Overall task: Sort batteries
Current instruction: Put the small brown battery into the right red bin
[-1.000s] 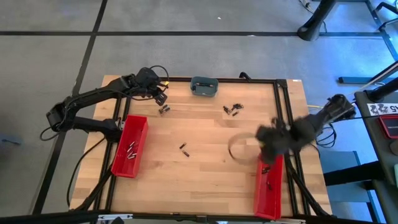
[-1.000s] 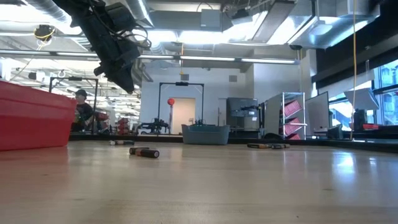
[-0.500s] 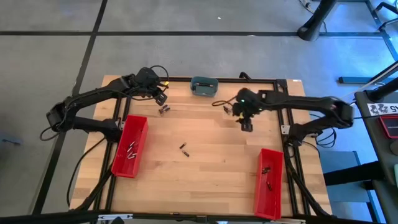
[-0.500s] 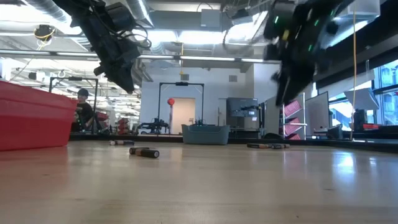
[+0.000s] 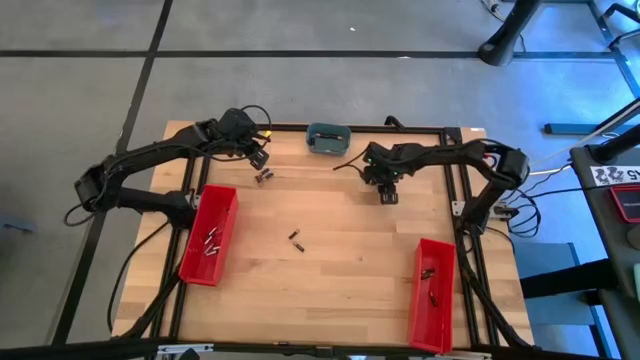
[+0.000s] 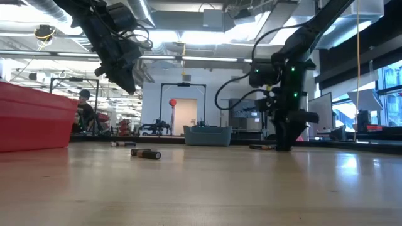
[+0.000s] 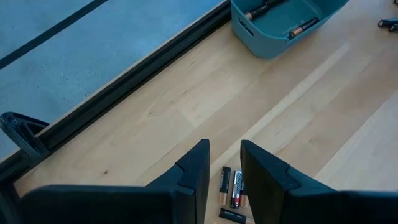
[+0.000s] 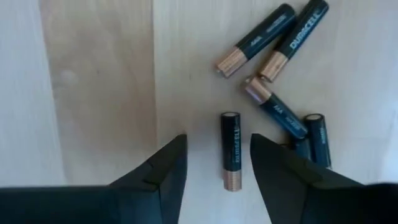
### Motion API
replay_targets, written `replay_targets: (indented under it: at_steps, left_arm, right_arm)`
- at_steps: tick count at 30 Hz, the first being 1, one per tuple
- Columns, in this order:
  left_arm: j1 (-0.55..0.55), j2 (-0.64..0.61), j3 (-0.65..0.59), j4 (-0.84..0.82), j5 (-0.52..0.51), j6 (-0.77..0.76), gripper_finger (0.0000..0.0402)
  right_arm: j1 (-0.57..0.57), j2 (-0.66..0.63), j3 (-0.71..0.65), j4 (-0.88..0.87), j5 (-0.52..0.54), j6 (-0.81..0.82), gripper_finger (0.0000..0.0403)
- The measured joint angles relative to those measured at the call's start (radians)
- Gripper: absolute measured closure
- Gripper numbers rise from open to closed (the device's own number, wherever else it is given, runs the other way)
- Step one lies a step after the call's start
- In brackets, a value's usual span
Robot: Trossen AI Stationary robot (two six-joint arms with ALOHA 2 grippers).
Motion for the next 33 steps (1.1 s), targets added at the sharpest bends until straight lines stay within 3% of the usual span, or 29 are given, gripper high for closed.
replay_targets:
  at_steps: [3,9,13,20,26,33]
  left_arm:
    - [0.0,0.0,0.0,0.0,0.0,0.0,0.032]
    - [0.0,0.0,0.0,0.0,0.0,0.0,0.032]
    - [0.0,0.0,0.0,0.0,0.0,0.0,0.032]
    - [-0.002,0.0,0.0,-0.008,0.0,0.0,0.032]
    - [-0.002,0.0,0.0,-0.004,0.0,0.007,0.032]
    - [-0.002,0.0,0.0,0.001,0.0,0.011,0.032]
  right_arm:
    - [-0.003,0.008,-0.001,0.005,-0.04,-0.019,0.0256]
    - [0.002,0.03,0.002,-0.057,-0.1,-0.005,0.0383]
    - [0.053,0.014,0.029,-0.121,-0.077,0.121,0.0379]
    - [0.21,-0.181,0.112,-0.385,-0.274,0.299,0.0391]
    - [0.463,-0.413,0.12,-0.517,-0.425,0.609,0.0393]
    - [0.895,-0.542,0.121,-0.494,-0.408,1.071,0.0393]
